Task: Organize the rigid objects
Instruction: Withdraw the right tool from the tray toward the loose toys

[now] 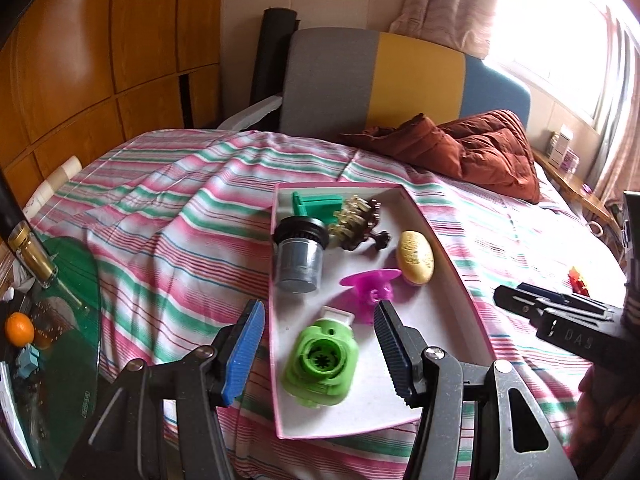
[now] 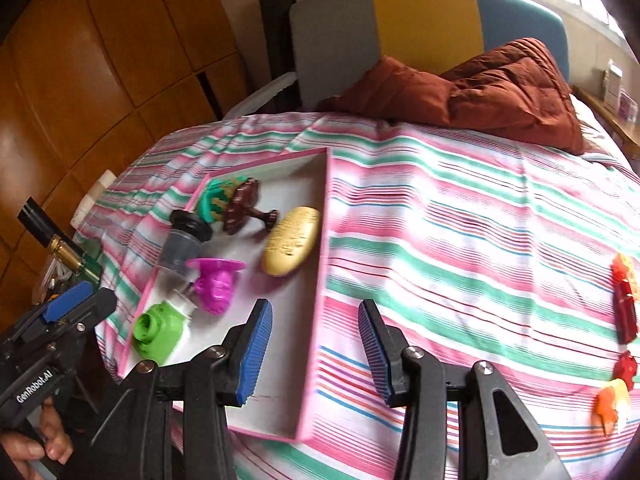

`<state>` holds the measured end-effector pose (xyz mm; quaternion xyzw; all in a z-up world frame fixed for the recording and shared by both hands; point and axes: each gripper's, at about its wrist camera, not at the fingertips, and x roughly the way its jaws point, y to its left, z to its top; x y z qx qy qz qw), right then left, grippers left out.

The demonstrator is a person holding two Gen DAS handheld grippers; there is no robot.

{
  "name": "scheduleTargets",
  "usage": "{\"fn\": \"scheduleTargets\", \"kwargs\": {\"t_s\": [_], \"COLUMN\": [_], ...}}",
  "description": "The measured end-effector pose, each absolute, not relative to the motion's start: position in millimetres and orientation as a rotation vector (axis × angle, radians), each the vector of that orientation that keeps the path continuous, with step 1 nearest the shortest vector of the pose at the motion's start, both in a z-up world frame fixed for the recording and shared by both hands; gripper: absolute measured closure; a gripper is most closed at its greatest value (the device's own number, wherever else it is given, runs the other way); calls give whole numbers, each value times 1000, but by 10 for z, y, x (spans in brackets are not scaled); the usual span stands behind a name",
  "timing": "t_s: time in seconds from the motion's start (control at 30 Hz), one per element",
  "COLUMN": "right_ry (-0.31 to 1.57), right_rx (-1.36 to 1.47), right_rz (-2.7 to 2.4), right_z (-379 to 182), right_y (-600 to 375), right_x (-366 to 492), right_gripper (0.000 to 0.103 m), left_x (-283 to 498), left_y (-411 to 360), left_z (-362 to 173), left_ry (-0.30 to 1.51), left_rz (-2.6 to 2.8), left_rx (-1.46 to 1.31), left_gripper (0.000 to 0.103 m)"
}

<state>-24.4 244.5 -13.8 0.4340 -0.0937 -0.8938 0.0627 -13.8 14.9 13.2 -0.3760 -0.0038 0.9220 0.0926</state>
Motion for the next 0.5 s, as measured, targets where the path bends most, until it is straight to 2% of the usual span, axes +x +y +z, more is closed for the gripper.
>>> {"fn": "scheduleTargets", "kwargs": {"t_s": [0.5], "right_ry": [-554], "right_rx": [1485], "right_rz": [-2932], "right_z": [-122], "right_y": [3844], "right_x": [130], "right_gripper": [58], "left_x": [-23], "left_y": [631], "left_z": [170], "left_ry": [85], "left_rz": [2628], "left_rx": [-1072], "left_gripper": [45]}}
